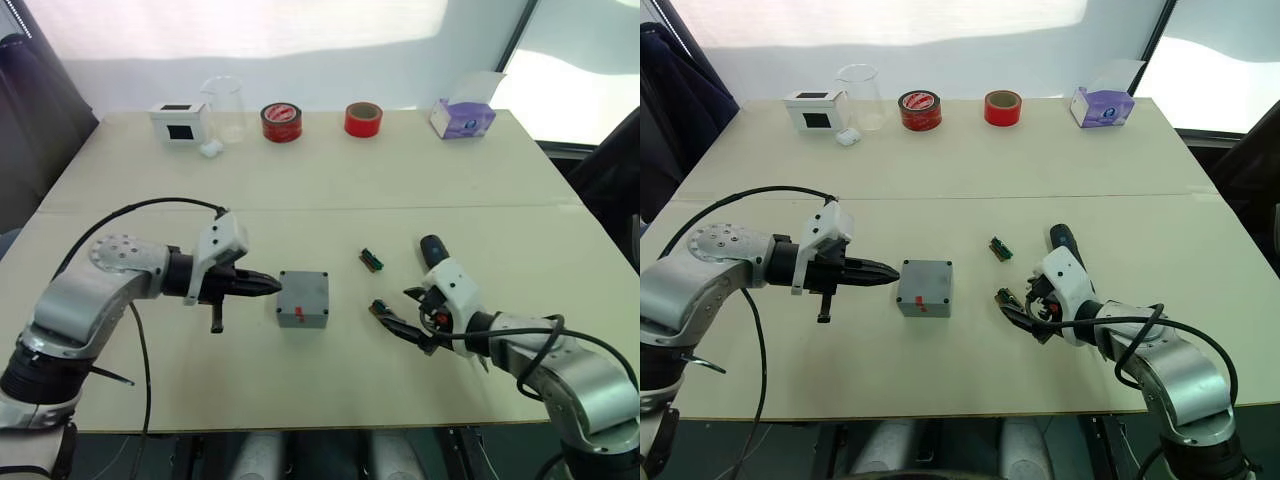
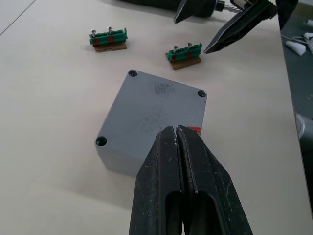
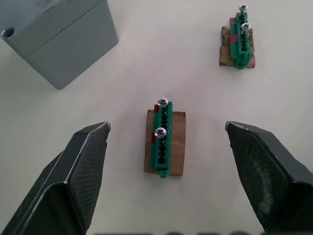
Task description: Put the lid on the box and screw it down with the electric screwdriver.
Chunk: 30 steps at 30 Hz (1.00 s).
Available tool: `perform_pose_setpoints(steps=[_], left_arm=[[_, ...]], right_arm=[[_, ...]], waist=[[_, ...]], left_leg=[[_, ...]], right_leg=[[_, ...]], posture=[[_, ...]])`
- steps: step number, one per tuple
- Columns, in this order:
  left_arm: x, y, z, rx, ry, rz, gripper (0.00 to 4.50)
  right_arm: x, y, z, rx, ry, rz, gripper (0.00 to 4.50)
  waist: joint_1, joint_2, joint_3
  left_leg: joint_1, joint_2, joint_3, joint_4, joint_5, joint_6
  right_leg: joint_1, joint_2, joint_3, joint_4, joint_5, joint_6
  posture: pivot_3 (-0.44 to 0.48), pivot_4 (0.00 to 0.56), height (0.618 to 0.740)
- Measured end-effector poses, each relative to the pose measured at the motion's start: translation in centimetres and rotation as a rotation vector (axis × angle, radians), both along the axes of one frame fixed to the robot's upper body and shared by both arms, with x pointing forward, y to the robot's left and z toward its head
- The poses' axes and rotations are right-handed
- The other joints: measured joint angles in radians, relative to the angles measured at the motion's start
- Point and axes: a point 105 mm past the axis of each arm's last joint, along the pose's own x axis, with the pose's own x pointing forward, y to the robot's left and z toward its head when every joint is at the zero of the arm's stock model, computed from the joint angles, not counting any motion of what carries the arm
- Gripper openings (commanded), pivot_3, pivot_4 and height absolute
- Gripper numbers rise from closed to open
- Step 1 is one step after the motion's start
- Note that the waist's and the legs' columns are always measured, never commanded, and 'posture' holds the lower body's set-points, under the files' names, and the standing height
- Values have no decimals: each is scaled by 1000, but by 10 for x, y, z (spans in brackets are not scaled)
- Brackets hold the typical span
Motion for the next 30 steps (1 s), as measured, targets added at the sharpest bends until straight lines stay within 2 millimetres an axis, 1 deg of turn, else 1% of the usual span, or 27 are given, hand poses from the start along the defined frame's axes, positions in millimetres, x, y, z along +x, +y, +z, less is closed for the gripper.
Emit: perform_pose_setpoints(steps=[2, 3, 4, 13, 17, 20, 21, 22, 30], left_arm=[[0, 0, -1, 0, 1, 3, 0], [0, 0, -1, 1, 3, 4, 0], [0, 1, -2, 1, 5, 8, 0], [0, 2, -4, 1, 9, 22, 0], [0, 2, -5, 0, 10, 24, 0], [0, 2, -5, -2, 11, 24, 0], [0, 1, -5, -3, 12, 24, 0], [0, 1, -5, -5, 13, 23, 0], [1, 2, -5, -8, 15, 27, 0]], right_arm=[[0, 1, 0, 0, -6, 6, 2203], [0, 2, 0, 1, -12, 9, 1717], [0, 2, 1, 1, -16, 11, 1386], [3, 2, -7, -7, -2, 0, 1386], [4, 4, -7, -5, -13, 7, 1386], [4, 5, -7, -4, -16, 12, 638], [4, 5, -7, -4, -18, 12, 244], [5, 5, -7, -4, -21, 12, 109], [5, 3, -7, -23, -30, 7, 109]], waist=[[-1, 0, 0], [-1, 0, 0], [-1, 0, 0], [-1, 0, 0], [0, 0, 0], [0, 0, 0], [0, 0, 0], [0, 0, 0], [0, 0, 0]], left_leg=[[0, 0, 0, 0, 0, 0], [0, 0, 0, 0, 0, 0], [0, 0, 0, 0, 0, 0], [0, 0, 0, 0, 0, 0], [0, 0, 0, 0, 0, 0], [0, 0, 0, 0, 0, 0], [0, 0, 0, 0, 0, 0], [0, 0, 0, 0, 0, 0], [0, 0, 0, 0, 0, 0]], right_leg=[[0, 0, 0, 0, 0, 0], [0, 0, 0, 0, 0, 0], [0, 0, 0, 0, 0, 0], [1, 0, 0, -1, 0, 0], [1, 0, 0, -1, 0, 0], [1, 0, 0, -1, 0, 0], [1, 0, 0, -1, 0, 0], [1, 0, 0, -1, 0, 0], [1, 0, 0, -1, 0, 0]], posture=[[0, 150, 740], [0, 150, 740], [0, 150, 740], [0, 150, 740], [0, 150, 740], [0, 150, 740], [0, 150, 740], [0, 150, 740], [0, 150, 740]])
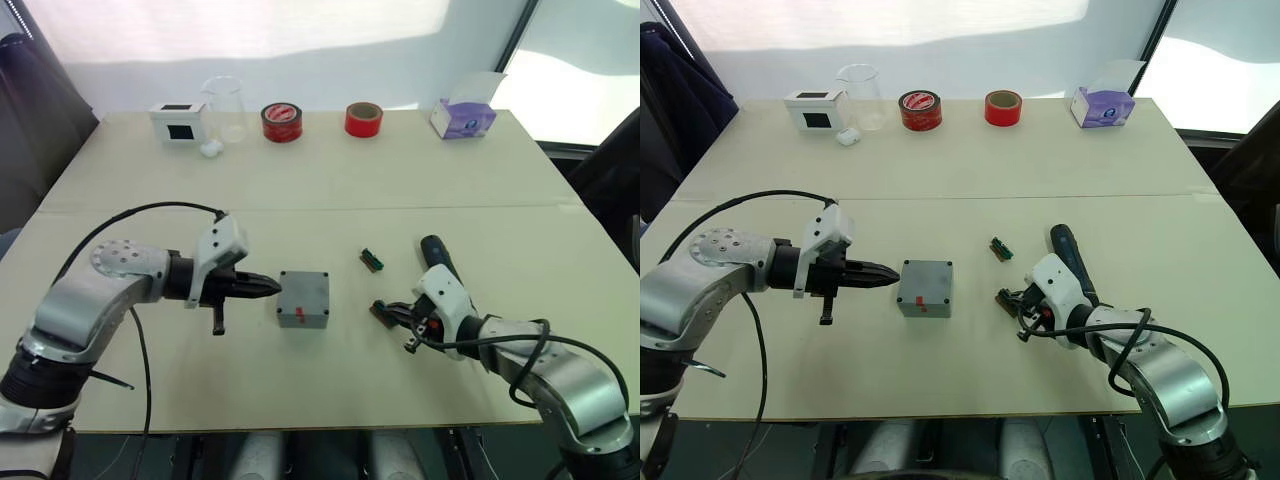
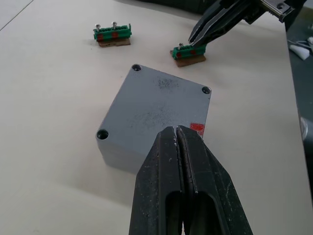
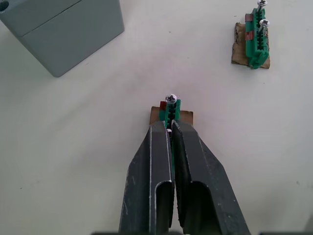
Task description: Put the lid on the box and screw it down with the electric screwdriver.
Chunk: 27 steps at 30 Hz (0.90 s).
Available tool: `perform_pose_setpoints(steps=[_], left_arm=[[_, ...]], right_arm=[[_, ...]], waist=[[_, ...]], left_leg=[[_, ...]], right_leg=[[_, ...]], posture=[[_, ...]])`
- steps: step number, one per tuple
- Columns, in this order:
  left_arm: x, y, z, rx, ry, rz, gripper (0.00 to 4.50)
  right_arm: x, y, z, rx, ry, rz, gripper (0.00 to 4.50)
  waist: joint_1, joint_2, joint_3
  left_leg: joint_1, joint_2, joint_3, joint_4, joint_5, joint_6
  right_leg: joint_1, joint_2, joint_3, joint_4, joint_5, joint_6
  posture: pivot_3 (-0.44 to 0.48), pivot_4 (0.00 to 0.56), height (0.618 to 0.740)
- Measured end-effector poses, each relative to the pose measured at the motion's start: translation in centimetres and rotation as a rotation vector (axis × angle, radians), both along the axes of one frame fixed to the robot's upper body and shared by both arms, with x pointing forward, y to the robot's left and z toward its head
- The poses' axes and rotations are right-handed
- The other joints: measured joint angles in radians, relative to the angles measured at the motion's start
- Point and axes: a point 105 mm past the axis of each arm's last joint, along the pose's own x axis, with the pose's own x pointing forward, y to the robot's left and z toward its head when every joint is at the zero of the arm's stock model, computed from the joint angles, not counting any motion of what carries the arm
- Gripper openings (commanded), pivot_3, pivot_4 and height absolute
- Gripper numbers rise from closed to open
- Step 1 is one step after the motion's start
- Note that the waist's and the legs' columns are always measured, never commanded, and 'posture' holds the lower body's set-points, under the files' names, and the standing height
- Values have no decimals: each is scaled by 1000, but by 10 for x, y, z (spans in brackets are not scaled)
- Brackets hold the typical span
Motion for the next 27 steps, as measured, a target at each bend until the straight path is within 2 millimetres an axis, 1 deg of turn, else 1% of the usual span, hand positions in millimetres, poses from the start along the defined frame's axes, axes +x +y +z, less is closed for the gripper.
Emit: perform_pose_setpoints(steps=[5, 7, 12, 16, 18, 19, 20, 22, 24, 27], left_arm=[[1, 1, -1, -2, 4, 7, 0], [2, 2, -1, -3, 8, 13, 0], [7, 8, -3, -9, 20, 48, 0], [10, 11, -2, -16, 18, 72, 0], [13, 15, 0, -24, 10, 98, 0], [14, 16, 2, -31, 2, 109, 0], [15, 17, 3, -35, -5, 120, 0], [15, 19, 4, -43, -5, 136, 0], [12, 23, 1, -47, 6, 161, 0], [9, 23, -3, -47, 16, 172, 0]], right_arm=[[0, -1, 2, 18, 13, -15, 109], [1, -2, 7, 34, 12, -26, 109], [1, 2, 29, 40, -33, 8, 109], [7, 11, 51, 63, -85, 42, 109], [11, 22, 63, 106, -117, 69, 109], [13, 32, 71, 135, -140, 97, 109], [14, 38, 73, 150, -144, 115, 109], [18, 47, 74, 176, -137, 140, 109], [25, 62, 69, 190, -120, 173, 109], [28, 76, 66, 191, -114, 216, 109]], waist=[[0, 0, 0], [0, 0, 0], [-1, 0, 0], [-1, 0, 0], [-3, 0, 0], [-3, 0, 0], [-3, 0, 0], [-3, 0, 0], [-5, 0, 0], [-2, 1, 0]], left_leg=[[0, 0, 0, 0, 0, 0], [0, 0, 0, 0, 0, 0], [0, 0, 0, 0, 0, 0], [0, 0, 0, 0, 0, 0], [0, 0, 0, -1, 0, 0], [0, 0, 0, -1, 0, 0], [0, 0, 0, -1, 0, 0], [0, 0, 0, -1, 0, 0], [0, 0, 0, -1, 0, 0], [0, 0, 0, -1, 0, 0]], right_leg=[[0, 0, 0, 0, 0, 0], [0, 0, 0, 0, 0, 0], [0, 0, 0, 0, 0, 0], [0, 0, 0, 0, 0, 0], [-1, 0, 0, 0, 0, 0], [-1, 0, 0, 0, 0, 0], [-1, 0, 0, 0, 0, 0], [-1, 0, 0, 0, 0, 0], [-2, 0, 0, 0, 0, 0], [-3, 0, 0, 0, 0, 0]], posture=[[0, 150, 740], [0, 150, 740], [0, 150, 740], [0, 150, 740], [0, 150, 740], [0, 150, 740], [0, 150, 740], [0, 150, 740], [0, 150, 740], [0, 150, 740]])
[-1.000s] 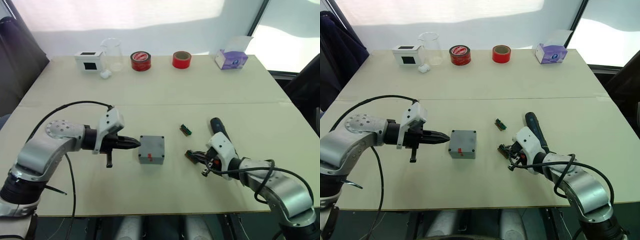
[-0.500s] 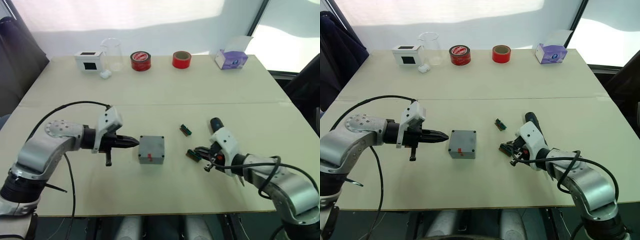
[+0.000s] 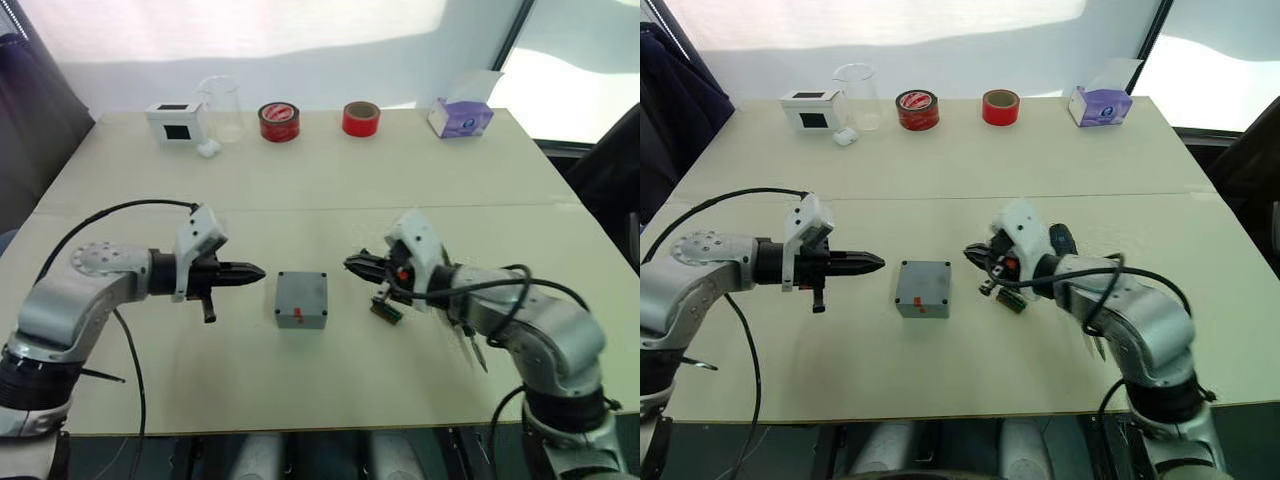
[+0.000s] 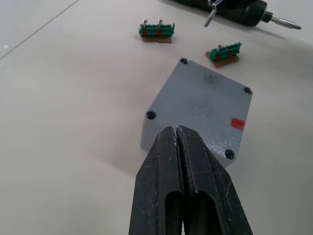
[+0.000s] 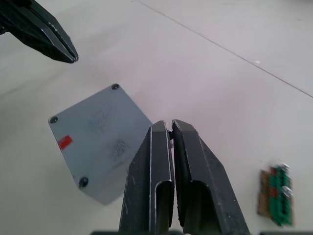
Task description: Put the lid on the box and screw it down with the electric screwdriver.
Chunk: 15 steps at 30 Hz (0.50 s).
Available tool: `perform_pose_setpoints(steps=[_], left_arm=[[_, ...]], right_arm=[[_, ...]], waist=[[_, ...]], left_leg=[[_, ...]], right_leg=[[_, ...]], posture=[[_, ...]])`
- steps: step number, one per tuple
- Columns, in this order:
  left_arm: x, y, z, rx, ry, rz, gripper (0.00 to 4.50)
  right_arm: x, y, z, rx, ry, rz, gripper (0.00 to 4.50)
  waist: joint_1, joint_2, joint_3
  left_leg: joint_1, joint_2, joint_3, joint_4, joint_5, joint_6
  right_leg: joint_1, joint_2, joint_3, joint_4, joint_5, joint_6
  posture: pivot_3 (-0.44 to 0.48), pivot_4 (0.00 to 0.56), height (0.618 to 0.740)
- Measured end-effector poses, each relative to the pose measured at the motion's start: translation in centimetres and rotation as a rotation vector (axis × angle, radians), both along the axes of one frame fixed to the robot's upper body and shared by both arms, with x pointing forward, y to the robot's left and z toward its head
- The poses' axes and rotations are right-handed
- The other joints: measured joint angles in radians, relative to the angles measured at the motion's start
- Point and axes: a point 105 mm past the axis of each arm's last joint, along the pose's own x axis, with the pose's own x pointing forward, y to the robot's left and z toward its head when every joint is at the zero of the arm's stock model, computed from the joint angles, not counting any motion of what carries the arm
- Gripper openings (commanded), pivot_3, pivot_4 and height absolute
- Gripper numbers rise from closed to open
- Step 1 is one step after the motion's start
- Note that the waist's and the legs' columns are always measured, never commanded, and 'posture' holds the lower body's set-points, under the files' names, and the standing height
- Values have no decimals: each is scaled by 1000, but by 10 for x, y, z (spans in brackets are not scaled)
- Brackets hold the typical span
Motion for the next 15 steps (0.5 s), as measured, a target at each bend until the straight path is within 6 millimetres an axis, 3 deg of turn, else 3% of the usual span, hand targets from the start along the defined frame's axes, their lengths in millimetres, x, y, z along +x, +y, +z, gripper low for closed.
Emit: perform_pose_setpoints(steps=[15], left_arm=[[-5, -4, 3, -18, -14, 33, 0]], right_arm=[[6, 11, -13, -16, 7, 29, 109]], waist=[[-2, 0, 0]], left_leg=[[0, 0, 0, -1, 0, 0]], right_leg=[[0, 0, 0, 0, 0, 0]], posture=[[0, 150, 740]])
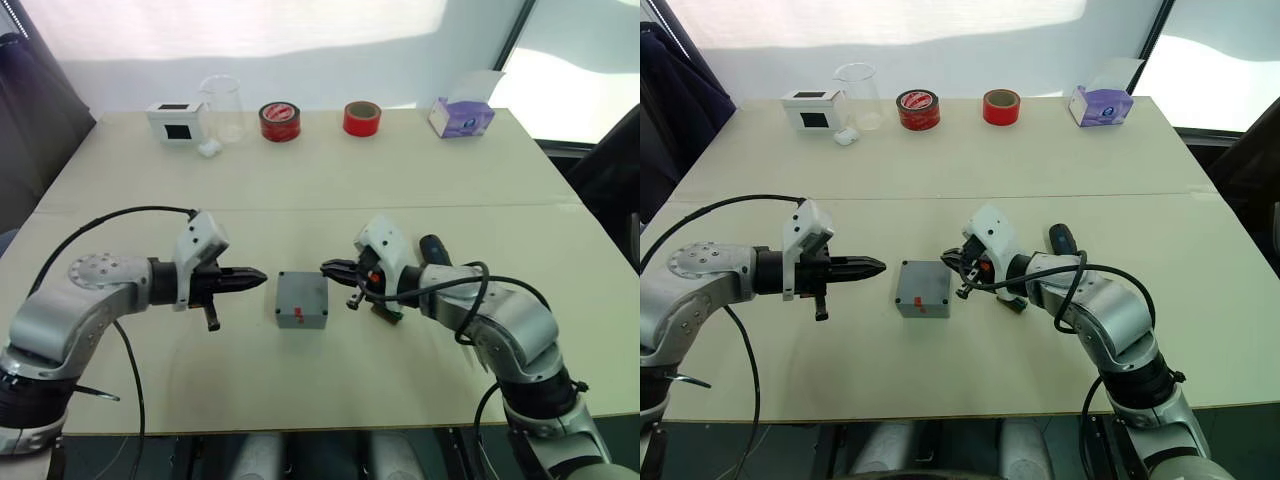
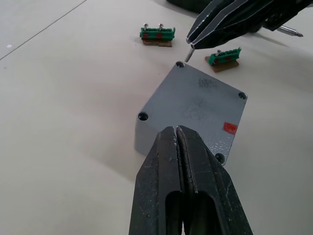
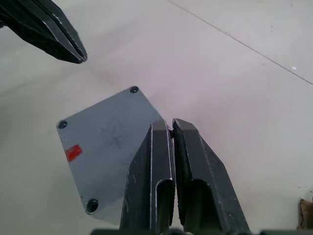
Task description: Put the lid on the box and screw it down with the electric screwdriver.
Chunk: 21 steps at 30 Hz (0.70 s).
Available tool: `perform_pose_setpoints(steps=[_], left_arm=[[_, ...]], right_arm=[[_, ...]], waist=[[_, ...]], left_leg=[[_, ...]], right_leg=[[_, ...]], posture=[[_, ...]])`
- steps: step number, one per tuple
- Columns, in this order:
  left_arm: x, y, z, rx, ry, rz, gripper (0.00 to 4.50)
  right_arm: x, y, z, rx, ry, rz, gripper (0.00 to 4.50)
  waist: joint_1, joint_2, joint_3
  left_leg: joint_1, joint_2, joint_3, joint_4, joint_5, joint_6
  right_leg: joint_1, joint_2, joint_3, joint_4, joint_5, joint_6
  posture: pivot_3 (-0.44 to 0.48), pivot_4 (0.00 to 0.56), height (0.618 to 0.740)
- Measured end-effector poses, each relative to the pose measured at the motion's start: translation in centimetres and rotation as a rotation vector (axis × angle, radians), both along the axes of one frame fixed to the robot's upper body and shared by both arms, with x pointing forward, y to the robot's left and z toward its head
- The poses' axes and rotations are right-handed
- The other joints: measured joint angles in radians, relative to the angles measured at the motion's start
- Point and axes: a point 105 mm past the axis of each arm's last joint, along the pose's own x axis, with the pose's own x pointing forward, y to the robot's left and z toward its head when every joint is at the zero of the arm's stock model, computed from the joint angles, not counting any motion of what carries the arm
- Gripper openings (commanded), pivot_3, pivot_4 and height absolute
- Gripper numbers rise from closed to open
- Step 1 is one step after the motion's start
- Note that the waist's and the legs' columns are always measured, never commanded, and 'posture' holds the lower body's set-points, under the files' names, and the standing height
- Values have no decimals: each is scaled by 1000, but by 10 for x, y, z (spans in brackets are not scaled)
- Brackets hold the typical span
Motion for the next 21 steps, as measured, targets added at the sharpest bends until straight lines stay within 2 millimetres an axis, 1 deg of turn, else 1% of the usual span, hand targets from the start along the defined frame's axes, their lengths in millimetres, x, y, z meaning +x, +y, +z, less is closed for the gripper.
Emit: perform_pose_setpoints(steps=[4, 21], left_arm=[[0, 1, -2, 1, 6, 7, 0], [0, 1, -2, 0, 7, 9, 0]], right_arm=[[2, 1, -5, -9, 1, -4, 109], [6, -3, -10, -22, -2, -31, 109]], waist=[[0, 0, 0], [0, 0, 0]], left_leg=[[0, 0, 0, 0, 0, 0], [0, 0, 0, 0, 0, 0]], right_leg=[[0, 0, 0, 0, 0, 0], [0, 0, 0, 0, 0, 0]], posture=[[0, 150, 740], [0, 150, 740]])
